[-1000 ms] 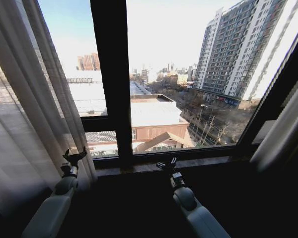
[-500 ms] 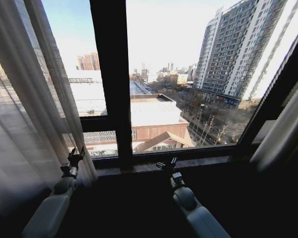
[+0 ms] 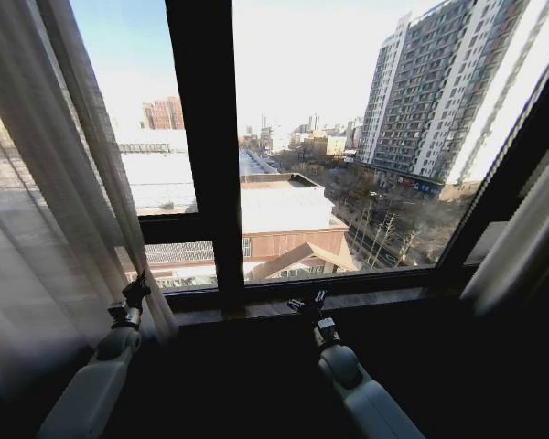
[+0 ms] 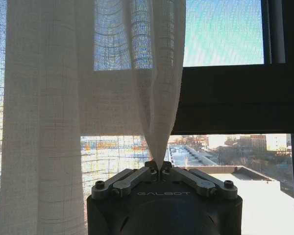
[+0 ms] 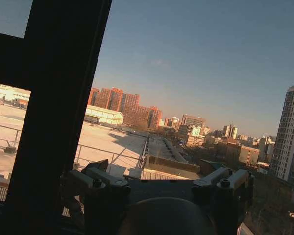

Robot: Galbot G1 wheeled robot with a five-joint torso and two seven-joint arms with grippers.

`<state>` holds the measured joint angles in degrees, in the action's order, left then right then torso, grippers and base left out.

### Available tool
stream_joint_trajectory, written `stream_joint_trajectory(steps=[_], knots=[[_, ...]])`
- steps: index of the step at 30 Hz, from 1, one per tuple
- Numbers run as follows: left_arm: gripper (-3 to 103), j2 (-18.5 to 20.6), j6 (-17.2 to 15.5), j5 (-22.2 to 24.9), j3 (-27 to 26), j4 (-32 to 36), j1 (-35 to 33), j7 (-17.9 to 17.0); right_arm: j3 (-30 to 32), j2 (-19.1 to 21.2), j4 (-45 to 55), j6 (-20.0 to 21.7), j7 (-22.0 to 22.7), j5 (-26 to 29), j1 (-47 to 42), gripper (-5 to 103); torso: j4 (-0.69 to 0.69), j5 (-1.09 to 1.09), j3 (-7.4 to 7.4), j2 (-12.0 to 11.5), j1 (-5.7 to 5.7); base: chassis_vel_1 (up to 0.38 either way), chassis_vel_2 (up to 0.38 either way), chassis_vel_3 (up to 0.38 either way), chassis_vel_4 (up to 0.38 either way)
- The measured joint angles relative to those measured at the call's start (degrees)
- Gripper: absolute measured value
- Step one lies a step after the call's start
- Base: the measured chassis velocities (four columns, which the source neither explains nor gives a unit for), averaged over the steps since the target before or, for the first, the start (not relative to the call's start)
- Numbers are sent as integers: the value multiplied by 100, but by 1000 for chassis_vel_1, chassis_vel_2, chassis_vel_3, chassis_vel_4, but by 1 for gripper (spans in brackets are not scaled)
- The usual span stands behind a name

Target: Open the curtains by pulling them apart, changing their state from closed to fully open.

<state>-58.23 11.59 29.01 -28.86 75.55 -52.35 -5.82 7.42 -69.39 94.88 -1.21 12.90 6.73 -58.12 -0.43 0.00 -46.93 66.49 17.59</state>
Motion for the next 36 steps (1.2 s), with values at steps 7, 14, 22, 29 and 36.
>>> stream_joint_trajectory(steps=[7, 14, 22, 29, 36], knots=[[0, 8, 28, 25, -141, 180, -255, -37, 0, 0, 0, 0, 0, 0, 0, 100, -1, 0, 0, 0, 0, 0, 0, 0, 0], [0, -18, 54, 24, -168, 230, -300, -56, 0, 0, 0, 0, 0, 0, 0, 100, -1, 1, 0, 0, 0, 84, 98, -68, -102], [0, -9, 63, 22, -178, 269, -326, -87, 0, 0, 0, 0, 0, 0, 0, 100, 0, -1, 0, 0, 1, 187, 211, -181, -225], [0, -36, 65, 12, -220, 414, -455, -154, 1, -1, 0, 0, 0, 0, 0, 100, 0, -1, 1, 0, 1, 306, 300, -308, -310], [0, -98, 66, -11, -244, 573, -589, -206, 0, -1, 0, 0, 0, 0, 0, 100, 1, 0, 0, 0, 1, 355, 353, -362, -341]])
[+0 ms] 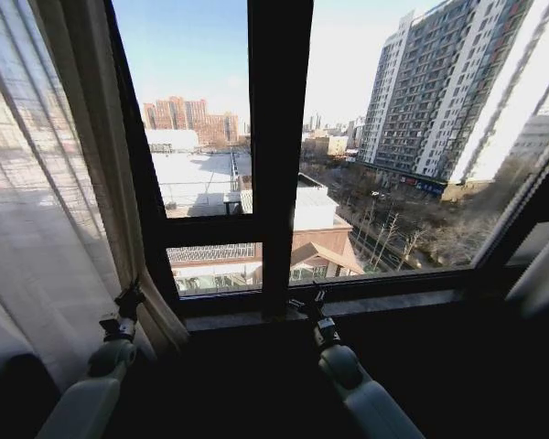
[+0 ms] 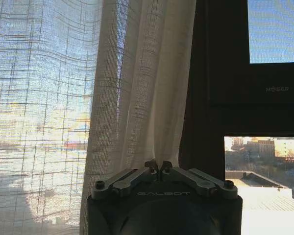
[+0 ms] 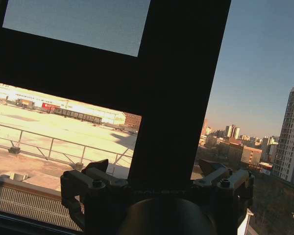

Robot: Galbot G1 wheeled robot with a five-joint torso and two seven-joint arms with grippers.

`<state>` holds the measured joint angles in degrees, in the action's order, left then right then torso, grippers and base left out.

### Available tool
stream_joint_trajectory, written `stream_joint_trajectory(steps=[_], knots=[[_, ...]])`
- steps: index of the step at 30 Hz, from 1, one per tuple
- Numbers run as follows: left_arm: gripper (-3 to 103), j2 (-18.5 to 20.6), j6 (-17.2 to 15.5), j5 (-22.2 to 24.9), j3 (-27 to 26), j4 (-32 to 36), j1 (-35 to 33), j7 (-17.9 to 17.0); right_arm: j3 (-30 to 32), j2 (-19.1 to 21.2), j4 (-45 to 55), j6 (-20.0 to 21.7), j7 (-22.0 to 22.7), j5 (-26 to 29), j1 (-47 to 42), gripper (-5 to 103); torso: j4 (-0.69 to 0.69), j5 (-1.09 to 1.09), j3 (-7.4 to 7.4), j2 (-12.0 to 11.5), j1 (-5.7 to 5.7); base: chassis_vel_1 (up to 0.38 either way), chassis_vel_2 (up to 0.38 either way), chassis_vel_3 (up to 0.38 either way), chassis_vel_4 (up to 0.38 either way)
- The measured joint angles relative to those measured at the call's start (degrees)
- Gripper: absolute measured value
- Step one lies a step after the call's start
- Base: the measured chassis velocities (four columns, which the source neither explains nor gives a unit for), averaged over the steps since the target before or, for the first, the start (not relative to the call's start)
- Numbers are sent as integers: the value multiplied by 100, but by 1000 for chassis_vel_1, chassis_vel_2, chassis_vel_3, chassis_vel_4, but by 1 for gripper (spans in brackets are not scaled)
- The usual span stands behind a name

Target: Open the curtains by pulling them apart, changing their state from closed to fully open.

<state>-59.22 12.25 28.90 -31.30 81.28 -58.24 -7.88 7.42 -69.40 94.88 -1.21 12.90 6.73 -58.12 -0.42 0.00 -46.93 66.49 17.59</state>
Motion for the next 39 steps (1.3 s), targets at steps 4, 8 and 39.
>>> stream_joint_trajectory(steps=[4, 8, 39], knots=[[0, -18, 1, -13, -12, 67, -58, -17, 0, 0, 0, 0, 0, 0, 0, 100, -2, 1, 0, 0, -1, 372, 367, -373, -361], [0, -18, 1, -22, -18, 107, -102, -31, 0, 0, 0, 0, 0, 0, 0, 100, 0, 0, 0, 0, 0, 336, 368, -354, -355], [0, -72, 39, -127, 8, -27, -25, -43, 0, 0, 0, 0, 0, 0, 0, 100, -1, 0, 0, 0, -1, 355, 354, -354, -351]])
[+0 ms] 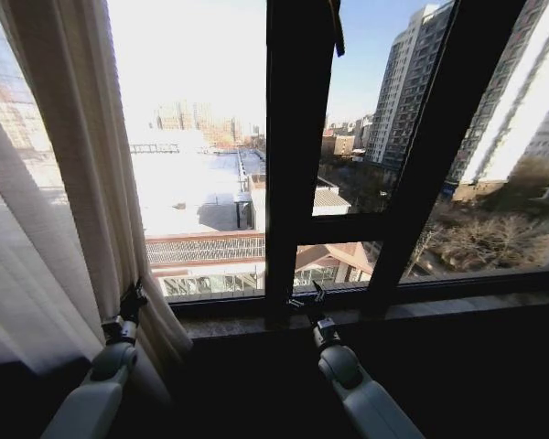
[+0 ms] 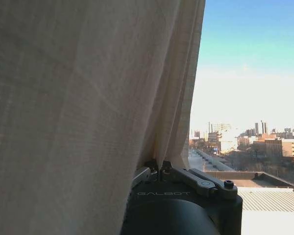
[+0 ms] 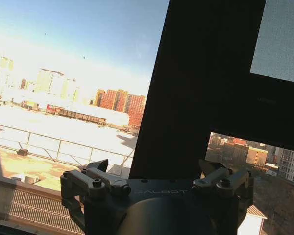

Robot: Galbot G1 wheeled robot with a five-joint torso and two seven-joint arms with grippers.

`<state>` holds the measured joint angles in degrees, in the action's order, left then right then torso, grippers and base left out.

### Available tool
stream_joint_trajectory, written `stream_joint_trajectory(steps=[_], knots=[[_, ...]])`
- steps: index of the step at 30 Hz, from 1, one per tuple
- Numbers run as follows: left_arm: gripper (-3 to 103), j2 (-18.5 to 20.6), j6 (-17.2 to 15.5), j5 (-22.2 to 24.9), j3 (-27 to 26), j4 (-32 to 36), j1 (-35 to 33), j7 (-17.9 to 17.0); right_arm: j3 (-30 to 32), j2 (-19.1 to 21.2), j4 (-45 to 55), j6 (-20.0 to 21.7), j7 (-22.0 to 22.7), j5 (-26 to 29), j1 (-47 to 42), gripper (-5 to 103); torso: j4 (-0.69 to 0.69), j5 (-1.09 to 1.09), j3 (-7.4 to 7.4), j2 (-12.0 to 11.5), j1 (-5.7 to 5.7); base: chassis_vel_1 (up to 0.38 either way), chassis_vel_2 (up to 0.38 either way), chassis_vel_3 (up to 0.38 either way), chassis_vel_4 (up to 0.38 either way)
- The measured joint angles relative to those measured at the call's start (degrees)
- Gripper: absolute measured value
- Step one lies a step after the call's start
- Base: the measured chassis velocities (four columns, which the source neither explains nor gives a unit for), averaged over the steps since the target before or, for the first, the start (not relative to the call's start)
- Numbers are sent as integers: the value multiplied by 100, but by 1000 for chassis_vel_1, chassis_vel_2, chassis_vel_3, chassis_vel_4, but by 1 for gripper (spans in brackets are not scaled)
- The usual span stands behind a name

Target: Open the curtains by pulling them apart, changing their state from closed to fully open.

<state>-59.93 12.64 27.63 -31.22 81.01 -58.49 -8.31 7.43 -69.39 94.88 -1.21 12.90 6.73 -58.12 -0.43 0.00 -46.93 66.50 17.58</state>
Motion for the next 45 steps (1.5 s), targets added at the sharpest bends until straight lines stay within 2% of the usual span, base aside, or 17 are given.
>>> stream_joint_trajectory(steps=[8, 14, 20, 27, 32, 45], knots=[[0, -47, 24, -26, -10, -18, -5, -5, -1, -2, 0, 0, -1, 0, 0, 100, 4, -3, 0, 0, 1, 251, 239, -233, -233], [0, -65, 26, -40, -36, 27, -95, -31, 0, 2, 0, 0, 0, 0, 0, 100, -3, 3, -1, 0, 0, 26, 22, -4, -17], [0, -2, 56, -40, -112, 48, -161, -142, 3, 4, 0, 0, 2, 0, 0, 100, -5, 0, -1, 0, 0, -19, -20, 14, 16], [0, 500, 188, 140, -716, -232, -314, -299, 0, 0, 0, 0, 1, 0, 0, 100, 4, -1, 0, 0, 2, 0, 0, 0, 0], [0, 668, 247, 244, -950, -279, -497, -388, 1, 0, 0, 0, 1, 0, 0, 100, 0, 0, 0, 0, 1, 0, 0, 0, 0], [0, 474, 214, 227, -1018, 344, -751, -435, 1, 1, 0, 0, 1, 0, 0, 100, -1, 0, 0, 0, 1, 12, 15, -13, -18]])
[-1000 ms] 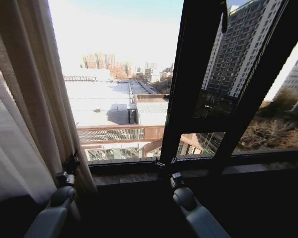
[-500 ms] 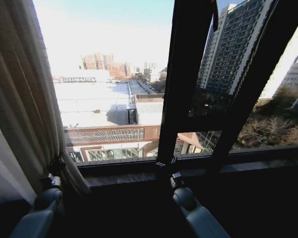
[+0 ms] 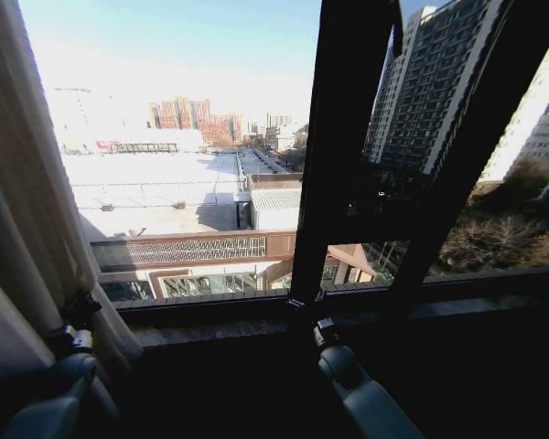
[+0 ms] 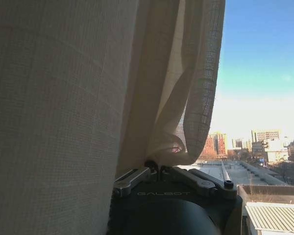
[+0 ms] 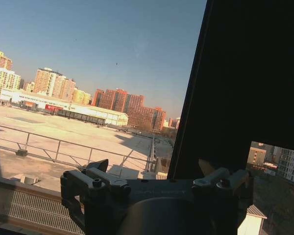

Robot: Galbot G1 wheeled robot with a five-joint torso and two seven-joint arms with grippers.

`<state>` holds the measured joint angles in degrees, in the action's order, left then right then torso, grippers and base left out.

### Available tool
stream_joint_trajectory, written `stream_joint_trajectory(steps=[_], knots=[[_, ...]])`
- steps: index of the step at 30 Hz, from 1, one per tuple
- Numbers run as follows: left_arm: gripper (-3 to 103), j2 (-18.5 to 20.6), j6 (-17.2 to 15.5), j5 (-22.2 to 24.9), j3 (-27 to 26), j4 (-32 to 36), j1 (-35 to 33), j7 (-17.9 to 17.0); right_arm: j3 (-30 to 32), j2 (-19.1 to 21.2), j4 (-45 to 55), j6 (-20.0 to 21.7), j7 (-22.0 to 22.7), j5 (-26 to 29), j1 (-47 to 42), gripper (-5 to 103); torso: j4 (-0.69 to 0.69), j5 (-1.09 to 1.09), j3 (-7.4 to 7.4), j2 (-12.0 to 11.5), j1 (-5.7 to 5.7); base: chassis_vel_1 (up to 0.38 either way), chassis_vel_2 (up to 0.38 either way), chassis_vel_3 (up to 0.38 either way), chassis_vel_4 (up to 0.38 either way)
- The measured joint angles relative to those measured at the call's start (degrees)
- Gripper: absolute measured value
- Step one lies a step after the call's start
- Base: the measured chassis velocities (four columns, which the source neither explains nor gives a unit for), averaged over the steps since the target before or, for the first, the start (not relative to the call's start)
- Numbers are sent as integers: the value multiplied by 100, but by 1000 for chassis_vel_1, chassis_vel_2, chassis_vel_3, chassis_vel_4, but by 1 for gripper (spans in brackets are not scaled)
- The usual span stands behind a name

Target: Open the curtains by pulling them apart, changing their state from closed to fully open.

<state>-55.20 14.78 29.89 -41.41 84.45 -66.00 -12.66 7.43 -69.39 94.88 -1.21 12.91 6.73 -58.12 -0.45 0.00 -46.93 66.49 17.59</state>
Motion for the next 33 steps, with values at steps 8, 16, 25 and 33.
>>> stream_joint_trajectory(steps=[8, 16, 25, 33], knots=[[0, -70, -1, -73, 27, 73, -25, 0, -1, -1, 0, 0, 0, 0, 0, 100, 2, -1, 0, 0, 0, 115, 107, -122, -126], [0, -67, 7, -77, 29, 66, -40, 0, -1, 0, 0, 0, -1, 0, 0, 100, 1, 0, 0, 0, -1, 39, 46, -38, -42], [0, -27, 25, -53, 18, 43, -46, 6, 0, 0, 0, 0, 0, 0, 0, 100, 2, -1, 0, 0, -2, 7, 6, -3, -3], [0, -47, 28, -52, 60, 35, 2, 11, 0, 0, 0, 0, 0, 0, 0, 100, 1, 0, 0, 0, -2, 99, 101, -100, -98]])
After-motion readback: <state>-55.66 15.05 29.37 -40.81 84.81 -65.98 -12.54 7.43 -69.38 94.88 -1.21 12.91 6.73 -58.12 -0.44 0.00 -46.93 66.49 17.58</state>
